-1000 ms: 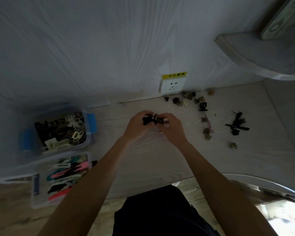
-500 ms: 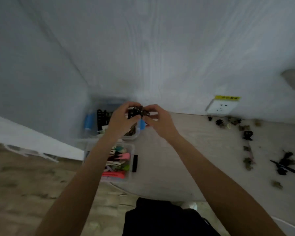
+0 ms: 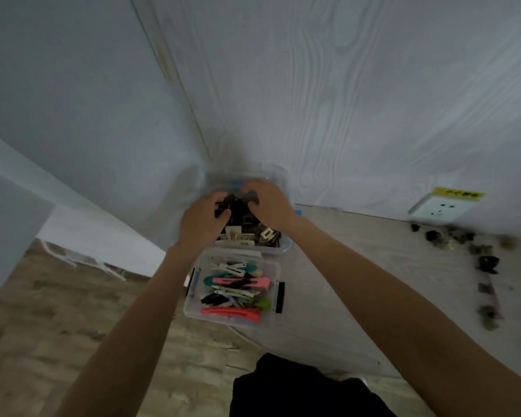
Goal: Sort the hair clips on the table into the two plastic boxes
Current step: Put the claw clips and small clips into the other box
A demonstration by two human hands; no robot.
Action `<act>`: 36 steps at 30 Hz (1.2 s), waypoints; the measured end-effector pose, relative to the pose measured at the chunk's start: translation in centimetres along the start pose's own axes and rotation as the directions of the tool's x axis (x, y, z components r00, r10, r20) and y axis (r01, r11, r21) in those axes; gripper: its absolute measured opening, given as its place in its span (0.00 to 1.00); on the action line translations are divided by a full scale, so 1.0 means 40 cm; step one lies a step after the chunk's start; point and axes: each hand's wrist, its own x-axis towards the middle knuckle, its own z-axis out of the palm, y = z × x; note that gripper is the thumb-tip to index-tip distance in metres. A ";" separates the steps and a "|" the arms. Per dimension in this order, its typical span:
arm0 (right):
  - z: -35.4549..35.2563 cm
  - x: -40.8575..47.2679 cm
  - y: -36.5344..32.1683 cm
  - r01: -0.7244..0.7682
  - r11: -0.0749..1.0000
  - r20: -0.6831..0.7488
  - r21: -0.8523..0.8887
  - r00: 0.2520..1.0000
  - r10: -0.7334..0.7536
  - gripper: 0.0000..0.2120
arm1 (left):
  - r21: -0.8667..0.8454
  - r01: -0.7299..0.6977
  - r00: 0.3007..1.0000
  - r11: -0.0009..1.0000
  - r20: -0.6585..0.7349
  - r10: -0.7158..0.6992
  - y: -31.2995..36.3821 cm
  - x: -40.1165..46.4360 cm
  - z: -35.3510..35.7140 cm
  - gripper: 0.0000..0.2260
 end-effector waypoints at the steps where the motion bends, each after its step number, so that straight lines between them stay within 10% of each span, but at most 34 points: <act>1: -0.004 -0.015 0.005 0.016 1.000 -0.033 0.000 0.999 -0.016 0.15 | 0.021 -0.046 0.998 0.999 -0.035 0.047 0.006 0.001 0.004 0.15; 9: -0.132 -0.313 0.140 -0.030 0.982 -0.382 -0.186 0.923 -0.044 0.11 | -0.133 -0.458 0.828 0.879 -0.424 0.367 0.282 -0.083 0.144 0.09; 15: -0.205 -0.609 0.325 -0.344 0.919 -0.530 -0.194 0.825 0.197 0.11 | -0.246 -0.471 0.860 0.847 0.084 0.503 0.424 -0.103 0.378 0.19; 20: -0.222 -0.829 0.485 -0.649 0.754 -0.603 -0.101 0.642 0.473 0.13 | -0.007 -0.442 0.779 0.897 0.492 0.387 0.522 -0.086 0.556 0.35; 26: -0.300 -1.000 0.608 -0.790 0.613 -0.670 0.001 0.455 0.587 0.17 | -0.061 -0.586 0.695 0.808 0.474 0.540 0.643 -0.118 0.671 0.29; 32: -0.402 -1.051 0.741 -0.778 0.625 -0.670 -0.056 0.494 0.555 0.15 | -0.196 -0.836 0.392 0.512 0.438 0.809 0.783 -0.202 0.780 0.17; 36: -0.432 -1.048 0.803 -0.804 0.593 -0.591 -0.045 0.500 0.633 0.18 | -0.100 -0.890 0.348 0.445 0.482 0.804 0.819 -0.229 0.844 0.15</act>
